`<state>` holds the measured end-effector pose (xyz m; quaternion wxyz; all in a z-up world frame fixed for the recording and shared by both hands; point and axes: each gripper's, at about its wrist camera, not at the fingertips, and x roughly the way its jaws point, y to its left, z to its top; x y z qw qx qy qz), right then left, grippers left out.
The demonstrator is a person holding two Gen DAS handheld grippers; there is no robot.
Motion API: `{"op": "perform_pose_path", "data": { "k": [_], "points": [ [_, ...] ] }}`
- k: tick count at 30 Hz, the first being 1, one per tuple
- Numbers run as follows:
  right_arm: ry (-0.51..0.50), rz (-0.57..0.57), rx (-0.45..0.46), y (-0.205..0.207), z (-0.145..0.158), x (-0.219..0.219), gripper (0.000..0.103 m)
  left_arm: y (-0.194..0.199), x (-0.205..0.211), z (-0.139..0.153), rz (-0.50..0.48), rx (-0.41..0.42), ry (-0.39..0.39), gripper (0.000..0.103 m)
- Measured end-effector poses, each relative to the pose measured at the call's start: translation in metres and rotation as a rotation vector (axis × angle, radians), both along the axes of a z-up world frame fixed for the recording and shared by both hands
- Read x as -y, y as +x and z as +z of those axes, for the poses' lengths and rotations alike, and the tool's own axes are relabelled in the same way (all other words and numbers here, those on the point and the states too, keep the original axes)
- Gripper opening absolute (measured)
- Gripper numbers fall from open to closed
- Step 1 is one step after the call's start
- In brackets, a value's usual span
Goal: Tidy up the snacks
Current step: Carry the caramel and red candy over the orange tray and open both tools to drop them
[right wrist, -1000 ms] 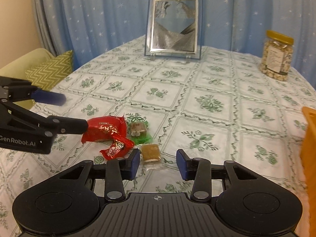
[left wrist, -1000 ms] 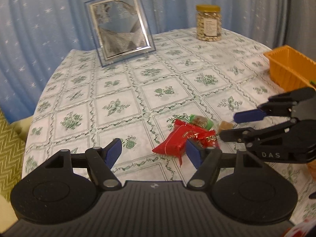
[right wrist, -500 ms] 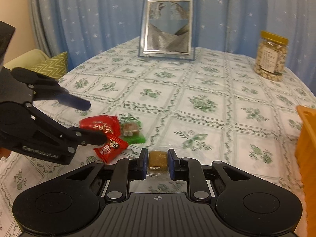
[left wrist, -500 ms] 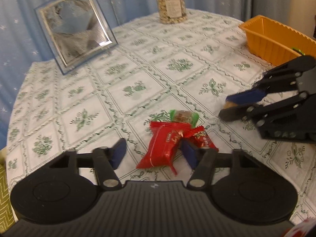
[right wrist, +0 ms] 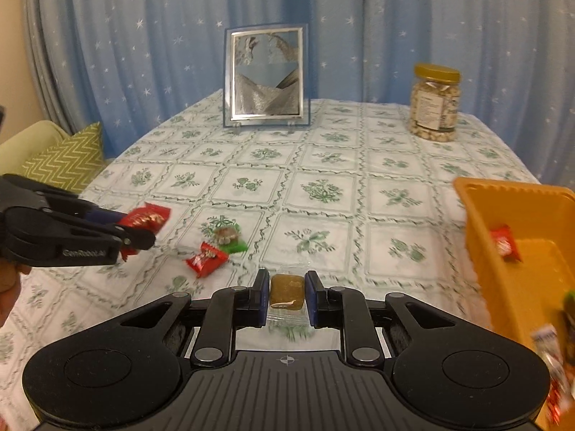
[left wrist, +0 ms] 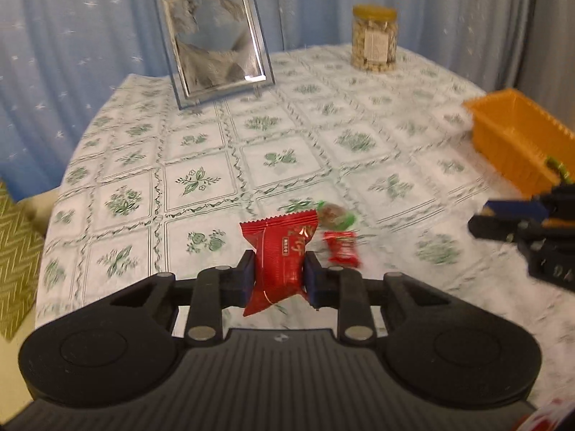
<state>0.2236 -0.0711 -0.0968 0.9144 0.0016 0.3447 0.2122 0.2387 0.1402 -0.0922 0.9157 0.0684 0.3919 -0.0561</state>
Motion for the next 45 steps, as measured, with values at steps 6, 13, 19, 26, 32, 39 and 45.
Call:
{"op": "perform_pose_path", "data": {
  "k": [6, 13, 19, 26, 32, 39, 45],
  "points": [
    [0.027, -0.059, 0.004, -0.042, 0.031, 0.033, 0.021, -0.052, 0.036, 0.041, 0.047, 0.051, -0.055, 0.025],
    [0.036, -0.148, 0.017, -0.085, 0.063, 0.081, 0.021, -0.100, 0.078, 0.080, 0.067, 0.107, -0.104, 0.025],
    [0.055, -0.216, 0.021, -0.116, 0.081, 0.118, 0.021, -0.131, 0.116, 0.096, 0.051, 0.117, -0.124, 0.025],
    [0.069, -0.257, 0.034, -0.147, 0.096, 0.154, 0.021, -0.156, 0.148, 0.105, 0.037, 0.130, -0.150, 0.025],
    [0.080, -0.307, 0.051, -0.160, 0.107, 0.174, 0.021, -0.166, 0.172, 0.105, -0.006, 0.122, -0.152, 0.025],
    [0.042, -0.337, 0.069, -0.166, 0.114, 0.185, 0.021, -0.165, 0.191, 0.105, -0.034, 0.125, -0.183, 0.025],
    [0.040, -0.365, 0.061, -0.167, 0.109, 0.195, 0.021, -0.162, 0.202, 0.102, -0.054, 0.117, -0.186, 0.025]
  ]
}}
